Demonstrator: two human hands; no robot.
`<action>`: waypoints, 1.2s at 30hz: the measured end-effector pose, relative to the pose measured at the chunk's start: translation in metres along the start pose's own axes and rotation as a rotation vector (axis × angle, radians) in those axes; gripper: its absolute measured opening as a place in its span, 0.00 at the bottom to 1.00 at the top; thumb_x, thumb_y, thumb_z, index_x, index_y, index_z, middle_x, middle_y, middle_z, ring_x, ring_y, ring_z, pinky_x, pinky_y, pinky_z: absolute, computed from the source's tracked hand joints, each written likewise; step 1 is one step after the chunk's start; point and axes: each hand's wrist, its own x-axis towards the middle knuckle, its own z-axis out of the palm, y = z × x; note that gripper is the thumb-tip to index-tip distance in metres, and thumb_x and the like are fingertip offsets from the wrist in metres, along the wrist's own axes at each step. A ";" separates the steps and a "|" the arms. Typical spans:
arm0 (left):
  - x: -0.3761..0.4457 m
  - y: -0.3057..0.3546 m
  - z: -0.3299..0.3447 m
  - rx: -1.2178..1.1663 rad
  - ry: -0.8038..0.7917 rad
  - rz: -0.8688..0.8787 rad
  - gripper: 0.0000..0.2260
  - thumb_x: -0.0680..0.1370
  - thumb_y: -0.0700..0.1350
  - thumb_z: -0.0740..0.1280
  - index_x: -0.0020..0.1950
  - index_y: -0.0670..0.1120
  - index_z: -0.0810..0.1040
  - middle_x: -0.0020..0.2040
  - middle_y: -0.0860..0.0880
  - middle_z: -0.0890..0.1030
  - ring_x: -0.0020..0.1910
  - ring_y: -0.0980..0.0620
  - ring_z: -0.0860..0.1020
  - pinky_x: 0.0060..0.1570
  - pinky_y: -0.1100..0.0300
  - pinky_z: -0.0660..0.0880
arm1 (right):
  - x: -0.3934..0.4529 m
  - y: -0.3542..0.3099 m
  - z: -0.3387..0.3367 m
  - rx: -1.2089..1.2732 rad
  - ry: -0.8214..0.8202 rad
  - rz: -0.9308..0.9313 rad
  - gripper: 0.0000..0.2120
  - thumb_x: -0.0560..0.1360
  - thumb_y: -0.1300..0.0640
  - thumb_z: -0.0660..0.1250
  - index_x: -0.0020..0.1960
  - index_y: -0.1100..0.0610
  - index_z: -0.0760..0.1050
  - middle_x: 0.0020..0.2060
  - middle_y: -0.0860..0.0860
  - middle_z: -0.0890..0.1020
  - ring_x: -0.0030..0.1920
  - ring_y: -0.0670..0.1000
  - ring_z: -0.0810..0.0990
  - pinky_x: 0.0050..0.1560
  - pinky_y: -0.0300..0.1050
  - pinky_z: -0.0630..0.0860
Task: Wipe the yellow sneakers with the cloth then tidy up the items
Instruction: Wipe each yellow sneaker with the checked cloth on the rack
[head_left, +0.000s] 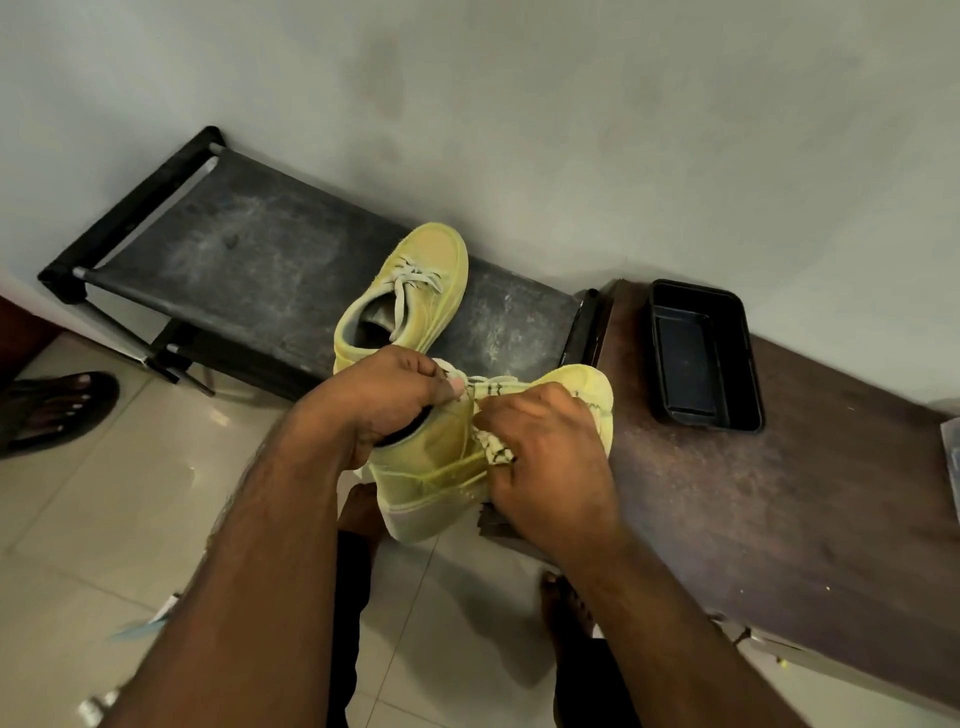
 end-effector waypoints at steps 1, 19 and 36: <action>0.001 -0.001 0.000 0.019 0.002 0.003 0.09 0.77 0.41 0.69 0.39 0.38 0.79 0.31 0.46 0.76 0.32 0.50 0.73 0.41 0.56 0.72 | 0.001 0.000 0.001 -0.010 -0.023 -0.010 0.16 0.60 0.59 0.63 0.45 0.53 0.83 0.41 0.45 0.84 0.45 0.52 0.76 0.47 0.49 0.73; 0.007 -0.003 0.006 0.079 0.113 0.028 0.08 0.77 0.39 0.69 0.38 0.46 0.82 0.38 0.50 0.80 0.44 0.51 0.76 0.53 0.54 0.74 | 0.008 0.029 -0.029 0.061 -0.006 0.223 0.14 0.69 0.60 0.65 0.52 0.51 0.83 0.45 0.47 0.82 0.47 0.45 0.71 0.55 0.48 0.74; -0.002 0.002 0.004 0.085 0.075 0.009 0.11 0.77 0.37 0.69 0.35 0.45 0.80 0.22 0.58 0.75 0.29 0.57 0.70 0.33 0.65 0.66 | 0.013 0.008 -0.029 0.166 -0.104 0.422 0.12 0.73 0.57 0.63 0.54 0.52 0.79 0.40 0.47 0.82 0.36 0.44 0.78 0.41 0.44 0.79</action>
